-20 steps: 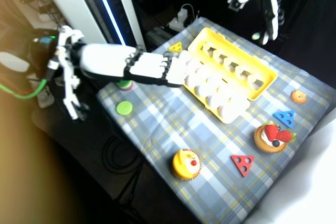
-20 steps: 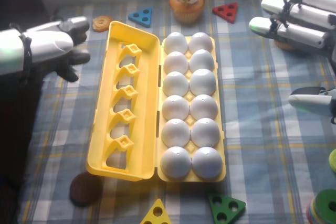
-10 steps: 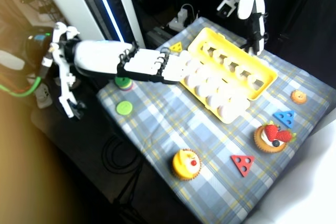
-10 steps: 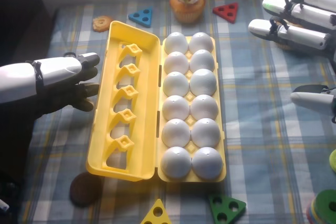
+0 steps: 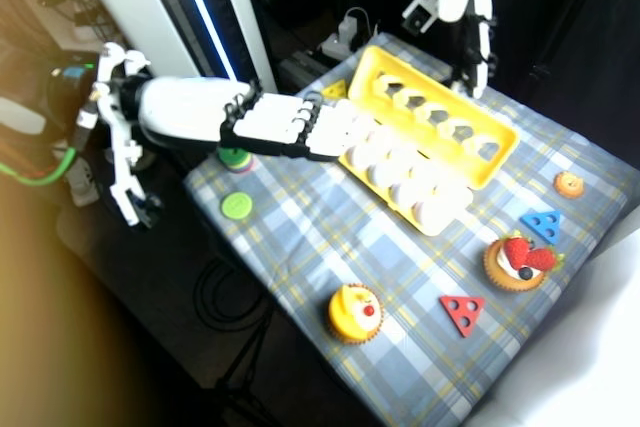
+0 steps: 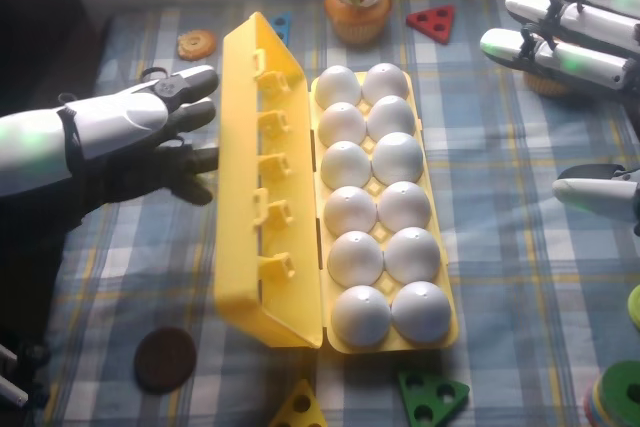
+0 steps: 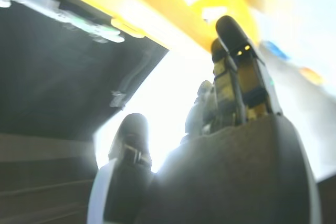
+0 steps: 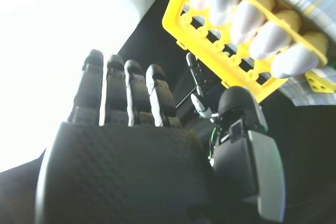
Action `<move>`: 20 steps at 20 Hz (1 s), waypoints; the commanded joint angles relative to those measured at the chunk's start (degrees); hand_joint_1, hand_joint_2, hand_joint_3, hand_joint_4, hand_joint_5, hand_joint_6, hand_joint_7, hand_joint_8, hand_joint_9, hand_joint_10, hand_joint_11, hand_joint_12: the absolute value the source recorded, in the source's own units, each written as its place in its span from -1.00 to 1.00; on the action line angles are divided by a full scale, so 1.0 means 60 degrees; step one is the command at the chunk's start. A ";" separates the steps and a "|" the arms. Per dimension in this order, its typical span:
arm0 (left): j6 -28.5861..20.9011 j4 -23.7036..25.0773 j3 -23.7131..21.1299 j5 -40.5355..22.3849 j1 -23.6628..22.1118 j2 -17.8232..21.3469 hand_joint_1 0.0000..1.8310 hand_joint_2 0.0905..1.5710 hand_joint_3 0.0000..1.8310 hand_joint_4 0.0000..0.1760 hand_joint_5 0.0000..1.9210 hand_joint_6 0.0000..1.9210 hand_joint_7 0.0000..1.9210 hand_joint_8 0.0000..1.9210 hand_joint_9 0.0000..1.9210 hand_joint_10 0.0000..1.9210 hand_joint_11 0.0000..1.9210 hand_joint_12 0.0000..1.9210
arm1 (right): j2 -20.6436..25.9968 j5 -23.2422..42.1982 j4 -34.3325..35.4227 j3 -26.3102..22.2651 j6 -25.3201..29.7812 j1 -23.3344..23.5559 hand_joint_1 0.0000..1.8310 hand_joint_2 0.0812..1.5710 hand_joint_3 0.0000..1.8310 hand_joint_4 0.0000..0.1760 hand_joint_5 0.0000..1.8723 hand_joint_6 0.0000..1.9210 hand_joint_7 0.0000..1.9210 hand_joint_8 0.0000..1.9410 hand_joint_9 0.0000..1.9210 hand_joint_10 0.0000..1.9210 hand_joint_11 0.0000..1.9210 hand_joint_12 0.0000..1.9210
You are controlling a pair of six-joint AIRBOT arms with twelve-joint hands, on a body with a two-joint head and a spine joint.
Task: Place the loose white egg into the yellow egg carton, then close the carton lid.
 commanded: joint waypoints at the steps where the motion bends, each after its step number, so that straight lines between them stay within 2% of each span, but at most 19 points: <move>1: -0.0068 -0.0048 -0.0042 -0.1017 -0.0228 -0.0055 -1.00 0.62 -1.00 0.15 -1.00 -1.00 -1.00 -1.00 -0.65 -0.99 -0.85 0.12 | 0.0070 0.1275 0.0076 -0.0012 -0.0020 0.0080 -0.99 0.64 -1.00 -1.00 -1.00 -1.00 -1.00 -1.00 -1.00 -1.00 -1.00 -1.00; 3: -0.0072 0.0473 -0.0016 -0.0597 -0.0653 -0.0153 -1.00 0.65 -1.00 0.12 -1.00 -1.00 -1.00 -1.00 -0.66 -0.99 -0.87 0.14 | 0.0096 0.1327 0.0079 -0.0021 -0.0020 0.0080 -0.97 0.64 -1.00 -1.00 -1.00 -1.00 -1.00 -1.00 -1.00 -1.00 -1.00 -1.00; 4: -0.0117 0.0806 0.0044 -0.0306 -0.0946 -0.0232 -1.00 0.64 -1.00 0.66 -1.00 -1.00 -1.00 -1.00 -0.69 -1.00 -0.93 0.19 | 0.0121 0.1330 0.0079 -0.0036 -0.0020 0.0077 -0.92 0.65 -1.00 -0.52 -1.00 -1.00 -1.00 -1.00 -1.00 -1.00 -1.00 -1.00; 5: -0.0228 0.1089 0.0126 -0.0097 -0.1212 -0.0321 -1.00 0.64 -1.00 0.80 -1.00 -1.00 -1.00 -1.00 -0.73 -1.00 -0.99 0.22 | 0.0134 0.1338 0.0079 -0.0043 -0.0020 0.0070 -0.91 0.65 -1.00 -0.53 -1.00 -1.00 -1.00 -1.00 -1.00 -1.00 -1.00 -1.00; 6: -0.0494 0.1637 0.0316 0.0297 -0.1653 -0.0511 -0.94 0.64 -1.00 0.96 -1.00 -1.00 -1.00 -1.00 -0.77 -1.00 -1.00 0.20 | 0.0158 0.1355 0.0084 -0.0051 -0.0020 0.0048 -0.91 0.65 -1.00 -0.45 -1.00 -1.00 -1.00 -1.00 -1.00 -1.00 -1.00 -1.00; 7: -0.0667 0.1992 0.0457 0.0560 -0.1947 -0.0656 -0.92 0.68 -0.99 0.72 -1.00 -1.00 -1.00 -1.00 -0.78 -1.00 -1.00 0.28 | 0.0182 0.1366 0.0099 -0.0058 -0.0020 0.0018 -0.91 0.64 -1.00 -0.22 -1.00 -1.00 -1.00 -1.00 -1.00 -1.00 -1.00 -1.00; 8: -0.0890 0.2460 0.0602 0.0848 -0.2288 -0.0819 -0.88 0.74 -0.98 0.87 -1.00 -1.00 -1.00 -1.00 -0.83 -1.00 -1.00 0.34 | 0.0206 0.1371 0.0120 -0.0065 -0.0020 -0.0004 -0.92 0.64 -1.00 -0.38 -1.00 -1.00 -1.00 -1.00 -1.00 -1.00 -1.00 -1.00; 9: -0.1130 0.2907 0.0725 0.1089 -0.2613 -0.0956 -0.88 0.78 -0.97 0.55 -1.00 -1.00 -1.00 -1.00 -0.85 -1.00 -1.00 0.35 | 0.0223 0.1378 0.0134 -0.0068 -0.0020 -0.0023 -0.91 0.65 -1.00 -0.51 -1.00 -1.00 -1.00 -1.00 -1.00 -1.00 -1.00 -1.00; 10: -0.1473 0.3554 0.0883 0.1443 -0.2995 -0.1145 -0.83 0.85 -0.97 -0.14 -1.00 -1.00 -1.00 -1.00 -0.92 -1.00 -1.00 0.33 | 0.0235 0.1390 0.0150 -0.0072 -0.0020 -0.0054 -0.90 0.66 -1.00 -0.71 -1.00 -1.00 -1.00 -1.00 -1.00 -1.00 -1.00 -1.00; 11: -0.1656 0.3921 0.0975 0.1631 -0.3229 -0.1261 -0.79 0.87 -0.98 -0.12 -1.00 -1.00 -1.00 -1.00 -0.96 -0.99 -1.00 0.25 | 0.0239 0.1402 0.0163 -0.0074 -0.0020 -0.0073 -0.89 0.67 -0.99 -0.84 -1.00 -1.00 -1.00 -1.00 -1.00 -1.00 -1.00 -1.00; 12: -0.2036 0.4625 0.1142 0.1967 -0.3640 -0.1491 -0.82 0.88 -0.99 -0.08 -1.00 -1.00 -1.00 -1.00 -0.99 -1.00 -1.00 0.11 | 0.0253 0.1406 0.0186 -0.0080 -0.0020 -0.0097 -0.89 0.67 -0.99 -0.93 -1.00 -1.00 -1.00 -1.00 -1.00 -1.00 -1.00 -1.00; 13: -0.2332 0.5099 0.1249 0.2161 -0.3848 -0.1619 -0.80 0.87 -1.00 -0.18 -1.00 -1.00 -1.00 -1.00 -1.00 -1.00 -1.00 -0.01 | 0.0254 0.1407 0.0190 -0.0080 -0.0020 -0.0104 -0.88 0.68 -0.99 -0.96 -1.00 -1.00 -1.00 -1.00 -1.00 -1.00 -1.00 -1.00; 14: -0.2763 0.5746 0.1399 0.2352 -0.4156 -0.1839 -0.74 0.87 -1.00 -0.31 -1.00 -1.00 -1.00 -1.00 -1.00 -1.00 -1.00 -0.05 | 0.0254 0.1407 0.0193 -0.0080 -0.0020 -0.0117 -0.86 0.68 -0.99 -0.96 -1.00 -1.00 -1.00 -1.00 -1.00 -1.00 -1.00 -1.00; 15: -0.3024 0.6248 0.1491 0.2530 -0.4379 -0.1985 -0.72 0.86 -1.00 -0.34 -1.00 -1.00 -1.00 -1.00 -1.00 -1.00 -1.00 -0.14 | 0.0254 0.1407 0.0193 -0.0080 -0.0020 -0.0124 -0.86 0.67 -1.00 -0.78 -1.00 -1.00 -1.00 -1.00 -1.00 -1.00 -1.00 -1.00; 16: -0.3225 0.6630 0.1552 0.2667 -0.4529 -0.2093 -0.76 0.86 -1.00 -0.42 -1.00 -1.00 -1.00 -1.00 -1.00 -1.00 -1.00 -0.03 | 0.0254 0.1407 0.0194 -0.0079 -0.0020 -0.0124 -0.86 0.67 -1.00 -0.82 -1.00 -1.00 -1.00 -1.00 -1.00 -1.00 -1.00 -1.00; 17: -0.3449 0.6988 0.1614 0.2769 -0.4662 -0.2187 -0.80 0.86 -1.00 -0.45 -1.00 -1.00 -1.00 -1.00 -1.00 -1.00 -1.00 0.17 | 0.0256 0.1407 0.0194 -0.0079 -0.0020 -0.0125 -0.86 0.67 -1.00 -0.77 -1.00 -1.00 -1.00 -1.00 -1.00 -1.00 -1.00 -1.00; 18: -0.3751 0.7376 0.1682 0.2836 -0.4767 -0.2275 -0.82 0.84 -1.00 -0.35 -1.00 -1.00 -1.00 -1.00 -0.97 -0.99 -1.00 0.39 | 0.0257 0.1407 0.0194 -0.0078 -0.0020 -0.0128 -0.86 0.67 -1.00 -0.84 -1.00 -1.00 -1.00 -1.00 -1.00 -1.00 -1.00 -1.00; 19: -0.3910 0.7600 0.1714 0.2860 -0.4831 -0.2319 -0.82 0.83 -1.00 -0.02 -1.00 -1.00 -1.00 -1.00 -0.97 -0.99 -1.00 0.61 | 0.0257 0.1407 0.0195 -0.0078 -0.0020 -0.0133 -0.85 0.67 -0.99 -0.91 -1.00 -1.00 -1.00 -1.00 -1.00 -1.00 -1.00 -1.00; 20: -0.3934 0.7676 0.1712 0.2868 -0.4864 -0.2325 -0.81 0.82 -1.00 -0.07 -1.00 -1.00 -1.00 -1.00 -0.97 -0.99 -1.00 0.71 | 0.0256 0.1407 0.0200 -0.0078 -0.0020 -0.0136 -0.85 0.67 -0.99 -0.93 -1.00 -1.00 -1.00 -1.00 -1.00 -1.00 -1.00 -1.00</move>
